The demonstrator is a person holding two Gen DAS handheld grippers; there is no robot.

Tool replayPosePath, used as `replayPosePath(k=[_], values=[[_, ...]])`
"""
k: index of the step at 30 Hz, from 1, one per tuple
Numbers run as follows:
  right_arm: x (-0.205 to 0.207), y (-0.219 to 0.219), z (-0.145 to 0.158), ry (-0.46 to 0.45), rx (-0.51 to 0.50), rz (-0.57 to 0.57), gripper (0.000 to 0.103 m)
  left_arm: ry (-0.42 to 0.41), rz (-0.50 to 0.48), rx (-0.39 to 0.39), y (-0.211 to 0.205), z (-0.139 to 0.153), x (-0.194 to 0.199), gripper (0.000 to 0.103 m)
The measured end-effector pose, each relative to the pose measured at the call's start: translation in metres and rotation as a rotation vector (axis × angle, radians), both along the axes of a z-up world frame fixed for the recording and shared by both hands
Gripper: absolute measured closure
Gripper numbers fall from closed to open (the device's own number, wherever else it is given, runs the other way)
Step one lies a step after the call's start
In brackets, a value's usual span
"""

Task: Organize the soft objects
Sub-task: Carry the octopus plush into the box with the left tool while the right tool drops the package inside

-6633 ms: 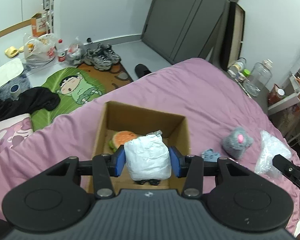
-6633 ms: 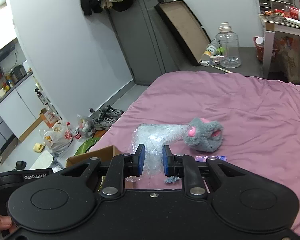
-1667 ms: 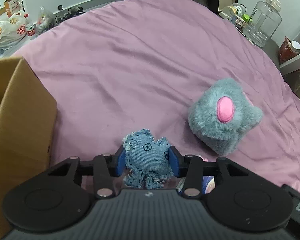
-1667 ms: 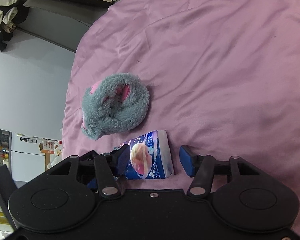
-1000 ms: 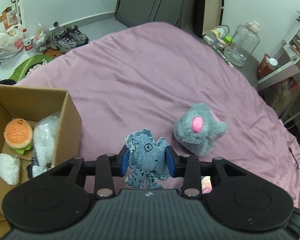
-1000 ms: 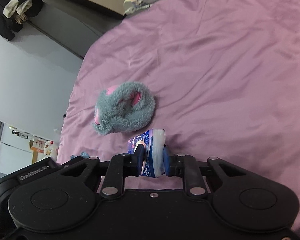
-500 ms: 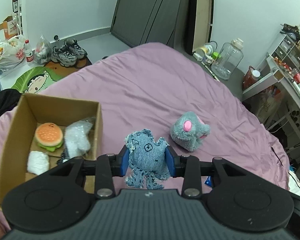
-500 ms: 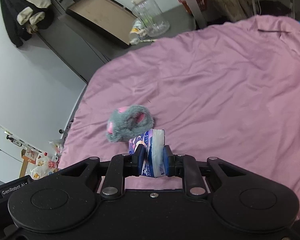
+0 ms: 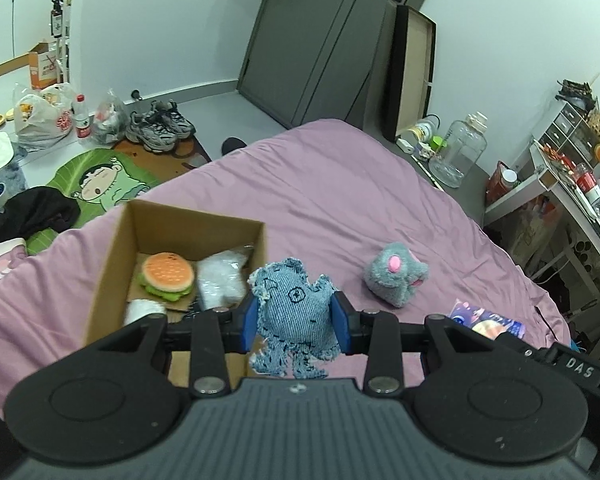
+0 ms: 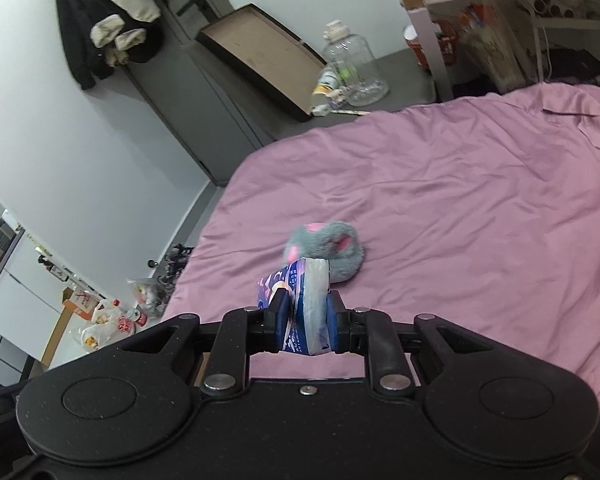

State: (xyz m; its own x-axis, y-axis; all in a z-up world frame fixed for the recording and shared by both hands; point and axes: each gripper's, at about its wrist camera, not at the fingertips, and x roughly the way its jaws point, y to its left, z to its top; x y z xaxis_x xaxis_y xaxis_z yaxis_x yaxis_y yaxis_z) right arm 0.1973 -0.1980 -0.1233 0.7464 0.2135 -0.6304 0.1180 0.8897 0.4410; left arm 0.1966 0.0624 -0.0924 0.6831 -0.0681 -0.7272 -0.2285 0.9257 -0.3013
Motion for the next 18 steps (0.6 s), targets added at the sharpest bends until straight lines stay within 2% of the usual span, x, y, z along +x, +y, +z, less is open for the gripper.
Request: replayPosePath(k=[10, 18], values=[[-0.015, 0.035, 0.019, -0.049, -0.029, 0.068, 0.083, -0.02, 0.036, 0.007, 0.032, 0.012, -0.024, 0.066], [-0.017, 0.061, 0.022, -0.054, -0.051, 0.12, 0.083, 0.0, 0.08, 0.026, 0.058, 0.008, -0.032, 0.066]])
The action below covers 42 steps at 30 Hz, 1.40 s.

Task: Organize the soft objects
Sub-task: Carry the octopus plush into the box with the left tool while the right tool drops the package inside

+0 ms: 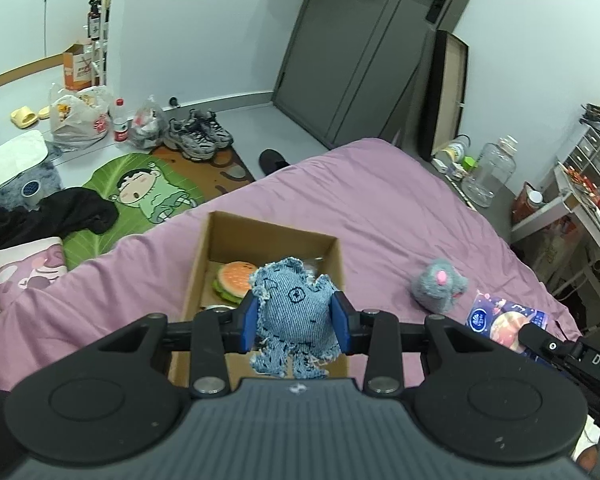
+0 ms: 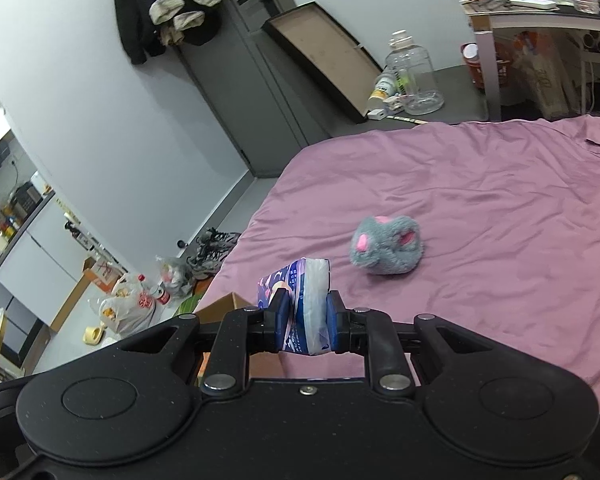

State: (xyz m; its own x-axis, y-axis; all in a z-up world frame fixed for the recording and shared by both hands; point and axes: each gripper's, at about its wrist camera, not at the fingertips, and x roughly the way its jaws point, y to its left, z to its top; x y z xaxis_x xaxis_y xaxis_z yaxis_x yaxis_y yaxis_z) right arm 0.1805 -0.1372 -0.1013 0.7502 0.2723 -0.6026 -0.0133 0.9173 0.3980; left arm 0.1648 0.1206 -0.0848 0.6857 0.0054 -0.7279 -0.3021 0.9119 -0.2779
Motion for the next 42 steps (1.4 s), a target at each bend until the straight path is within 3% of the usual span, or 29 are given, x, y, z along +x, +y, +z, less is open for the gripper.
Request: replayPosePath(k=[21, 30, 33, 36, 38, 42], values=[[0.012, 0.07, -0.029, 0.07, -0.024, 0.117, 0.083, 0.15, 0.03, -0.047, 0.04, -0.063, 0.015, 0.067], [0.02, 0.105, -0.042, 0.104, 0.007, 0.218, 0.083, 0.156, 0.069, -0.069, 0.057, -0.066, 0.021, 0.064], [0.02, 0.116, -0.047, 0.124, 0.018, 0.246, 0.083, 0.162, 0.078, -0.044, 0.058, -0.063, 0.023, 0.063], [0.022, 0.123, -0.05, 0.172, 0.057, 0.291, 0.07, 0.17, 0.084, -0.042, 0.06, -0.061, 0.023, 0.059], [0.02, 0.121, -0.048, 0.169, 0.058, 0.288, 0.051, 0.169, 0.089, -0.045, 0.06, -0.06, 0.023, 0.056], [0.017, 0.108, -0.04, 0.153, 0.047, 0.25, 0.05, 0.155, 0.092, -0.033, 0.053, -0.054, 0.022, 0.043]])
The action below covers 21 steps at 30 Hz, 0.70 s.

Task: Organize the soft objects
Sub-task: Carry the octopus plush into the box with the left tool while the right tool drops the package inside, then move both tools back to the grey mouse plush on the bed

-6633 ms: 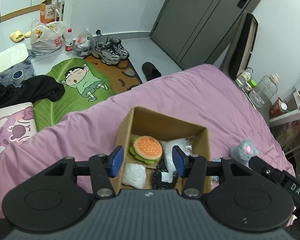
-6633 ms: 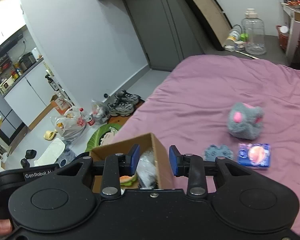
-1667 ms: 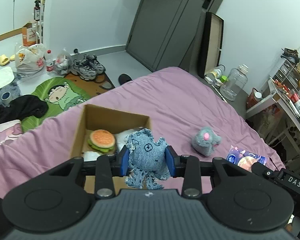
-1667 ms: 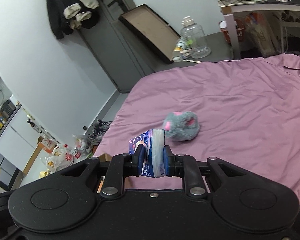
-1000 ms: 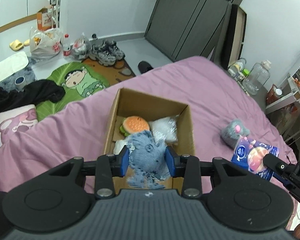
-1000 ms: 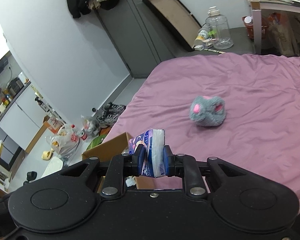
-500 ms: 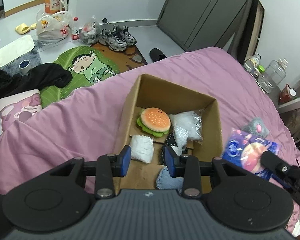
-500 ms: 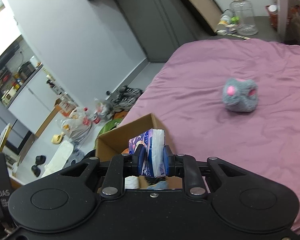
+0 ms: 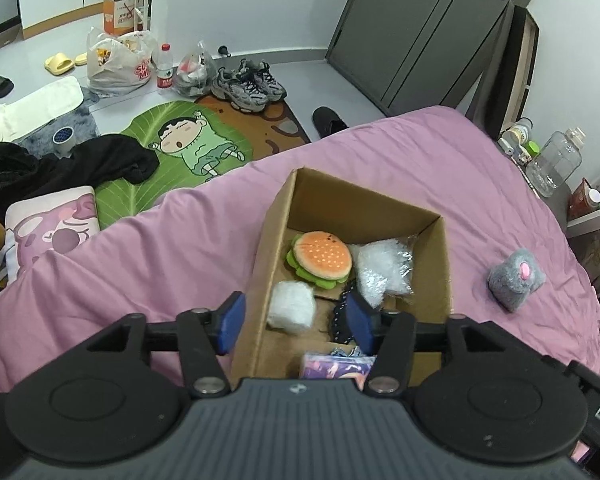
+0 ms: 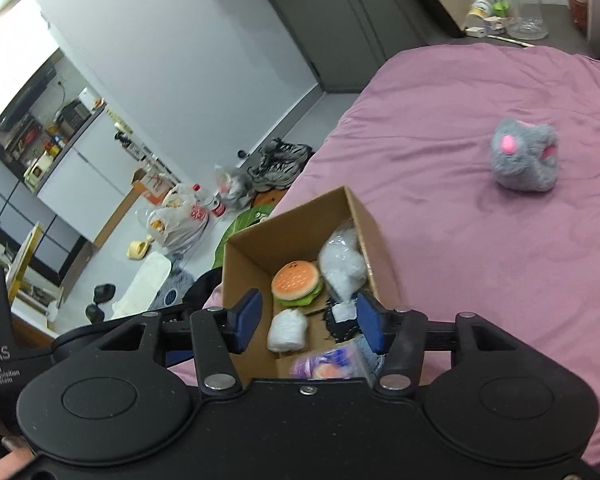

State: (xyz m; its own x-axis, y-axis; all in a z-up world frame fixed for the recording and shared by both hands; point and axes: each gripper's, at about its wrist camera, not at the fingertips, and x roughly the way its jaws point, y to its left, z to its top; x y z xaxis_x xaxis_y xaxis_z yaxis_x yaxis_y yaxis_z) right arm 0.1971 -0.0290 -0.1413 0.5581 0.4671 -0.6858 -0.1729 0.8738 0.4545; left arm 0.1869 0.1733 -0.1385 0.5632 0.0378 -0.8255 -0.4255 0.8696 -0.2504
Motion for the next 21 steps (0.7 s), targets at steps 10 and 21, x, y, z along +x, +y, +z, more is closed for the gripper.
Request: replayPosePath(k=[10, 21], values=[[0.0, -0.051, 0.018, -0.037, -0.013, -0.118, 0.046, -0.041, -0.055, 0.031, -0.031, 0.021, 0.0, 0.03], [-0.002, -0.096, 0.031, -0.079, -0.009, -0.2, 0.023, -0.054, -0.108, 0.074, -0.069, 0.035, 0.006, 0.03]])
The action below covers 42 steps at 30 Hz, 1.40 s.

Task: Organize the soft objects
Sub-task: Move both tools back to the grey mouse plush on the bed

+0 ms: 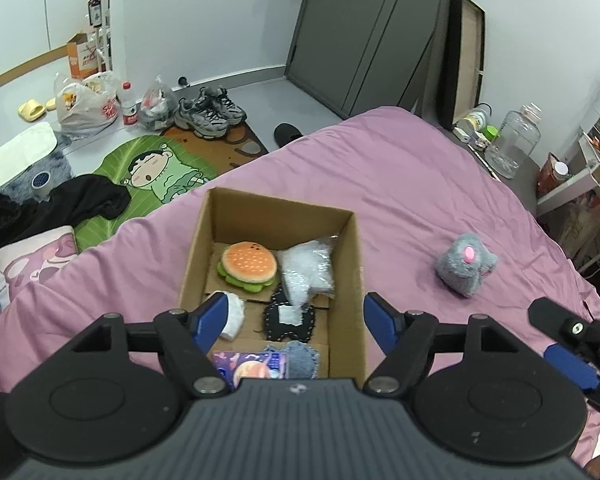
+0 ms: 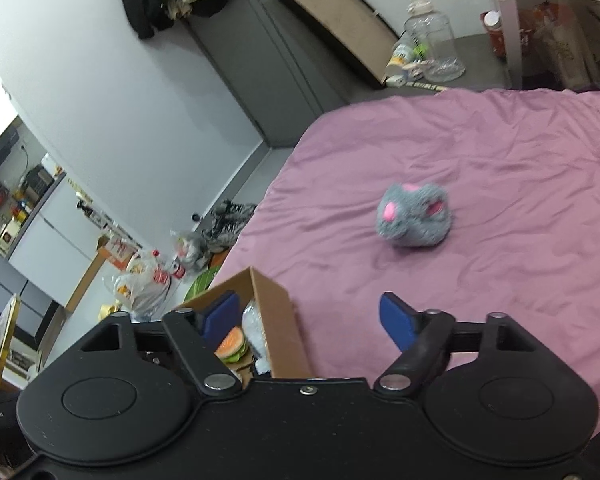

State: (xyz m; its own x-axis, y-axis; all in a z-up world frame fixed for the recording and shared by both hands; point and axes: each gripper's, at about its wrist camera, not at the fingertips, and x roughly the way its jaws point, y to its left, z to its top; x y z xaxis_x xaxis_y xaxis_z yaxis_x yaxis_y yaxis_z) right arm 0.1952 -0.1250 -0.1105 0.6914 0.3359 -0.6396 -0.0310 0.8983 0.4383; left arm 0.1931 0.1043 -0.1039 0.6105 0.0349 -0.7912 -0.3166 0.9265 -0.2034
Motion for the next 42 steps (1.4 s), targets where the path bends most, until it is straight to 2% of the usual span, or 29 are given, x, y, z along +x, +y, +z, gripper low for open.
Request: replayPosePath(k=[12, 24, 27, 32, 42], values=[[0.009, -0.054, -0.008, -0.007, 0.05, -0.111, 0.017, -0.013, -0.08, 0.064, -0.049, 0.006, 0.028, 0.023], [0.026, -0.092, -0.026, 0.011, 0.15, -0.189, 0.018, -0.01, -0.109, 0.06, -0.078, -0.005, 0.066, 0.023], [0.033, -0.102, -0.033, 0.023, 0.172, -0.221, 0.02, -0.001, -0.131, 0.057, -0.087, -0.01, 0.076, 0.023], [0.049, -0.127, -0.051, 0.065, 0.267, -0.286, 0.033, 0.009, -0.179, 0.059, -0.107, -0.019, 0.092, 0.023], [0.075, -0.15, -0.089, 0.147, 0.369, -0.345, 0.041, -0.014, -0.244, 0.103, -0.15, -0.036, 0.126, 0.023]])
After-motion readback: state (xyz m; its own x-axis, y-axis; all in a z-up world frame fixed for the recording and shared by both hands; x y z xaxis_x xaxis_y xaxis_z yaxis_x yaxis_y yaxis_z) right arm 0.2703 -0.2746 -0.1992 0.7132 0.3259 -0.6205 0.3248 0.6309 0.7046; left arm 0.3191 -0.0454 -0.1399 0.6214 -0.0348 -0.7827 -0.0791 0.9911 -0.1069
